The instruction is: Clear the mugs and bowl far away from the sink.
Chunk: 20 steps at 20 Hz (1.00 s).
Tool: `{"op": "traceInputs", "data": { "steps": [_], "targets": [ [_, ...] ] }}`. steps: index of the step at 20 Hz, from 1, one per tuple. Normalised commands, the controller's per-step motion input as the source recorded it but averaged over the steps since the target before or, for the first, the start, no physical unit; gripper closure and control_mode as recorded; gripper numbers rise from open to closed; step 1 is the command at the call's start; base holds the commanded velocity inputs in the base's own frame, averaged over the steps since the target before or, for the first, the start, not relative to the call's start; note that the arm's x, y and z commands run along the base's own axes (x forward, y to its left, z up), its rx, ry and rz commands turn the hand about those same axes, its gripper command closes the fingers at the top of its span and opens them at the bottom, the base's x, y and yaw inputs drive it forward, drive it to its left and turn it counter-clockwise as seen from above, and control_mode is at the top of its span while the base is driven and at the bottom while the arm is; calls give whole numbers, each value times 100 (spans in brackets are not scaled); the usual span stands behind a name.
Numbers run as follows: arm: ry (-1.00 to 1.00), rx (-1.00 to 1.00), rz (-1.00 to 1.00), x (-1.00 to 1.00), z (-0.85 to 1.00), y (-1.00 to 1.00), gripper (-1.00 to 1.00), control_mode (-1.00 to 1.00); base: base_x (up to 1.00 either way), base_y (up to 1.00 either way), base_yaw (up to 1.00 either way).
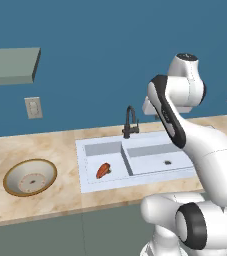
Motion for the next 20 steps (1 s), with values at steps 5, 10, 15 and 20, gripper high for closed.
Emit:
{"op": "traceInputs", "data": {
  "steps": [5, 10, 15, 20],
  "targets": [
    [0, 0, 0, -34, 0, 2, -100, -100, 0, 0, 0],
    [0, -1, 0, -64, 0, 19, -100, -100, 0, 0, 0],
    [0, -1, 0, -46, 12, 22, -100, -100, 0, 0, 0],
    [0, 0, 0, -40, 13, 1, -100, -100, 0, 0, 0]
  ]
}}
